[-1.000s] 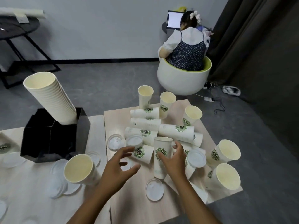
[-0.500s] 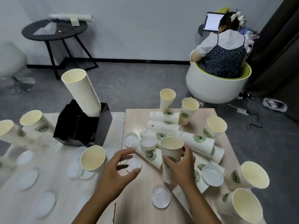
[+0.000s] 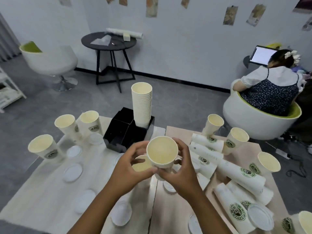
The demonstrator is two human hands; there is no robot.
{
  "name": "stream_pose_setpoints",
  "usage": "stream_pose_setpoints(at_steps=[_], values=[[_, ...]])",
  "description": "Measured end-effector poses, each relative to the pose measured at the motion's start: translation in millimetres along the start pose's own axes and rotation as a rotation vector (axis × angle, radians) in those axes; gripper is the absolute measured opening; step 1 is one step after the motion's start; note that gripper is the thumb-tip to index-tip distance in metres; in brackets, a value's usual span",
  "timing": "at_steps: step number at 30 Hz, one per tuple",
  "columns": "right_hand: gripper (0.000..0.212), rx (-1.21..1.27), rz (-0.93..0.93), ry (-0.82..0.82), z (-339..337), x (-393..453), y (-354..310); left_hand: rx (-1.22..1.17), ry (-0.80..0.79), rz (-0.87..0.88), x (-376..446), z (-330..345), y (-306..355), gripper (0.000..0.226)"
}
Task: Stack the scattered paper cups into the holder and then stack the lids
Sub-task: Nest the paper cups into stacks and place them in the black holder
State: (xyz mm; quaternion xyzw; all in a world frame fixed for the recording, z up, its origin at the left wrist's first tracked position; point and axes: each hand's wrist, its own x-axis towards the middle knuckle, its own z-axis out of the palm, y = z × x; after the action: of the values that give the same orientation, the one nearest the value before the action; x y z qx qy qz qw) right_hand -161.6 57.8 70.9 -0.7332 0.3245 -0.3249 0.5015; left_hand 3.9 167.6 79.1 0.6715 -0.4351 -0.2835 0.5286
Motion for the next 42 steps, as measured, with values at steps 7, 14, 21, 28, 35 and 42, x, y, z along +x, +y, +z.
stream_pose_setpoints(at_steps=[7, 14, 21, 28, 35, 42], values=[[0.095, -0.005, -0.043, 0.053, 39.3, 13.9, -38.0, -0.1, -0.015, 0.092, 20.3, -44.4, 6.0, 0.073], [0.093, -0.026, -0.002, 0.126, 64.2, 14.6, -36.8, -0.167, -0.074, 0.111, 34.2, -64.8, -11.6, 0.072], [0.093, -0.046, 0.087, 0.15, 76.7, 15.0, -13.1, -0.159, -0.141, 0.06, 42.5, -58.6, -40.6, 0.074], [0.093, -0.059, 0.086, 0.168, 76.8, 16.7, -6.3, -0.114, -0.155, 0.069, 50.8, -57.3, -58.3, 0.077], [0.093, -0.11, 0.183, 0.125, 85.5, 8.1, 16.1, -0.08, -0.229, -0.013, 47.1, -50.3, -91.3, 0.079], [0.107, -0.183, 0.285, 0.046, 88.0, -5.9, 37.6, 0.072, -0.281, -0.013, 40.1, -48.0, -116.5, 0.09]])
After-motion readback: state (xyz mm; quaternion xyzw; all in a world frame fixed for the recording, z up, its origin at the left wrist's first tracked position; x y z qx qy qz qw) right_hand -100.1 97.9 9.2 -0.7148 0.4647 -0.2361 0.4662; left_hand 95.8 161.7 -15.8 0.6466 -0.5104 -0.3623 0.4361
